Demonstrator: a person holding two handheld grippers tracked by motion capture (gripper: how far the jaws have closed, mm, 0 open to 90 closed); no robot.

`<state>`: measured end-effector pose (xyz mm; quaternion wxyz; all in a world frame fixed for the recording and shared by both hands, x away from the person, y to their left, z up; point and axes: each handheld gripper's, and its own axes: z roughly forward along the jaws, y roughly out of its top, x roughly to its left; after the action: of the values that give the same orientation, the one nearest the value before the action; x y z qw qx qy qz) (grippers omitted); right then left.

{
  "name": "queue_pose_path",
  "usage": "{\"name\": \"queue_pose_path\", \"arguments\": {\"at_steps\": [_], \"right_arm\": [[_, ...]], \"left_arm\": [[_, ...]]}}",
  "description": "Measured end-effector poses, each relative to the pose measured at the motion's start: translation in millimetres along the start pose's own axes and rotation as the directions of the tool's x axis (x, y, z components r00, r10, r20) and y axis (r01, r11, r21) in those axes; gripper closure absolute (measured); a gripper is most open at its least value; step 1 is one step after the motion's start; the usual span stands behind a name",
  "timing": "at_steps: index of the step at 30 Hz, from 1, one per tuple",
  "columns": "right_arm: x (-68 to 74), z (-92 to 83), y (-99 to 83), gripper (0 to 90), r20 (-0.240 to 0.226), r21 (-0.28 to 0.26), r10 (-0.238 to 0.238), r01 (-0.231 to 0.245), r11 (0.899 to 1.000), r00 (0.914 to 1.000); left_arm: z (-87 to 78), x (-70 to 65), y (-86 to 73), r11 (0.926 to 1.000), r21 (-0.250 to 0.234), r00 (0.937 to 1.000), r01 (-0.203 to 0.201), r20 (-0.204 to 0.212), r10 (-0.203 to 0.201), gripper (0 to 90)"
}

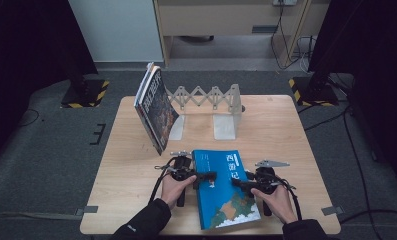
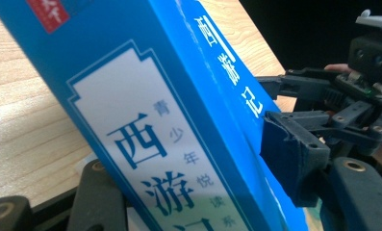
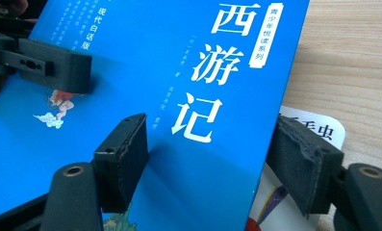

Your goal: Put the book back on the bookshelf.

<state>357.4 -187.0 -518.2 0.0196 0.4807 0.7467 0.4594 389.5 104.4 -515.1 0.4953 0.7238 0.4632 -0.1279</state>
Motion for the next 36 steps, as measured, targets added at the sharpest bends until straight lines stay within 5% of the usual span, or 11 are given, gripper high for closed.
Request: {"name": "queue_pose_path", "arguments": {"at_steps": [6,12,16,24,28,33,36], "right_arm": [[-1.3,-1.1,0.6,31.1,-0.006,0.003,0.004,-0.004,1.000,1.0000],[-1.6,-1.3,0.2,31.2,-0.002,0.000,0.008,-0.008,1.000,1.0000],[-1.6,-1.2,0.2,31.2,-0.002,0.000,0.006,-0.006,1.000,1.0000],[-1.0,-1.0,0.2,31.3,0.002,0.000,-0.002,0.002,1.000,1.0000],[-1.7,-1.5,0.6,31.3,-0.001,0.002,-0.002,0.002,1.000,1.0000],[-4.9,-4.1,1.8,31.0,-0.019,-0.017,-0.006,0.006,1.000,0.9998],[-5.9,-4.6,3.2,27.6,-0.047,-0.049,0.003,-0.006,0.999,0.9989]], "left_arm": [[-0.4,-7.2,7.9,0.9999,0.015,0.9998,0.009,-0.018,-0.009,47.0],[0.6,-5.1,9.6,0.9977,0.021,0.9979,0.064,-0.012,-0.064,47.2],[10.4,-5.5,5.0,0.9938,-0.054,0.9953,0.097,0.001,-0.097,37.6],[14.1,-2.0,2.9,0.9935,-0.057,0.9952,0.098,0.014,-0.097,33.2],[9.9,-3.5,4.0,0.9924,-0.053,0.9938,0.111,0.004,-0.111,42.0],[1.7,-9.5,9.4,0.9951,-0.072,0.9975,0.068,-0.015,-0.069,53.3],[-2.6,-16.6,13.9,0.9976,-0.070,1.0000,0.002,-0.004,-0.003,55.7]]}}
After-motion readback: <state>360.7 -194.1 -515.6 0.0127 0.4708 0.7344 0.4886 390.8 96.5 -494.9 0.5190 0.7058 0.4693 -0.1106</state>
